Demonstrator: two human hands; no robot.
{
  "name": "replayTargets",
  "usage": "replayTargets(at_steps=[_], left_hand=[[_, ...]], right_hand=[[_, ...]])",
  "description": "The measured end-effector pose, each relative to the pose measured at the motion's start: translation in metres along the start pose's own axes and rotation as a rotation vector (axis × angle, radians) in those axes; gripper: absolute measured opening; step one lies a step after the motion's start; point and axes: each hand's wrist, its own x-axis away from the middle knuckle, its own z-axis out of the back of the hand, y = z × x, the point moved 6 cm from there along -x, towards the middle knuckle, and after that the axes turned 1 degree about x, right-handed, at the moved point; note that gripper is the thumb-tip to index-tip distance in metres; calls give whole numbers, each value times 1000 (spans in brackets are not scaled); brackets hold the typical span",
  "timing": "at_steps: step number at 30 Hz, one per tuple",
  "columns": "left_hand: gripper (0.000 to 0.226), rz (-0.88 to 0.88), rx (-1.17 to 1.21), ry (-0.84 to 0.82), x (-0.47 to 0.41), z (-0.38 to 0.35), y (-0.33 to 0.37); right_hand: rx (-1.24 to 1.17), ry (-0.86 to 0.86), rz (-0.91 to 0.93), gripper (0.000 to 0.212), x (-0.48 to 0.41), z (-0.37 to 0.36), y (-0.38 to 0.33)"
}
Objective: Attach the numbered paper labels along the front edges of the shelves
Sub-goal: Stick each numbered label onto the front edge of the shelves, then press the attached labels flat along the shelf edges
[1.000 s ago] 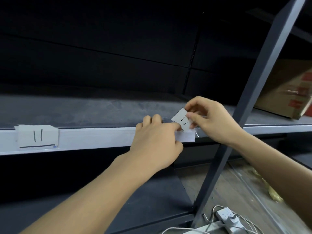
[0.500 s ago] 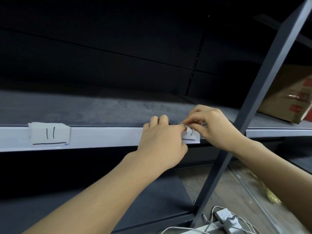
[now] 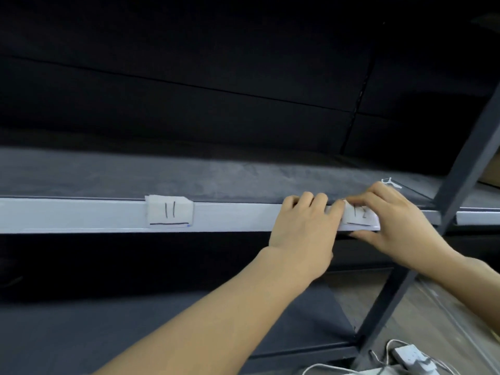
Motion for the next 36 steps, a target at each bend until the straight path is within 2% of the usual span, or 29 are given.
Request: replayTargets(at_steps=[10,12,14,19,23,25,27,30,36], left_hand=[[67,-95,-1,-15,17,11,-19],[70,-84,-15,-28,26,17,-31],[71,-42,-30,-27,40,26,-52],[62,79,-57,119,90,61,-117],[59,357,-87,241,141,97,-179],[62,526,-78,202,169,107,-208],[60,620,-79,111,192,109,-230],[61,635,-97,-45,217,114,-252],[66,667,-78,-179,240,132,-267]], right_hand=[[86,-53,-136,48,-1,2,-9],[125,-53,-163,63,1,3,-26],[80,-26,-139,76,3,-4,-63],[-137,73,-107,62,-23,-27,-182],[-256,102,-192,61,-55,-28,-256],[-264,107,-182,63,-71,-27,-287],[-267,105,-190,65,-80,-30,-309],[-194,64,-209,68,-82,-42,-325],[-153,8,-255,66,-76,-43,-331]])
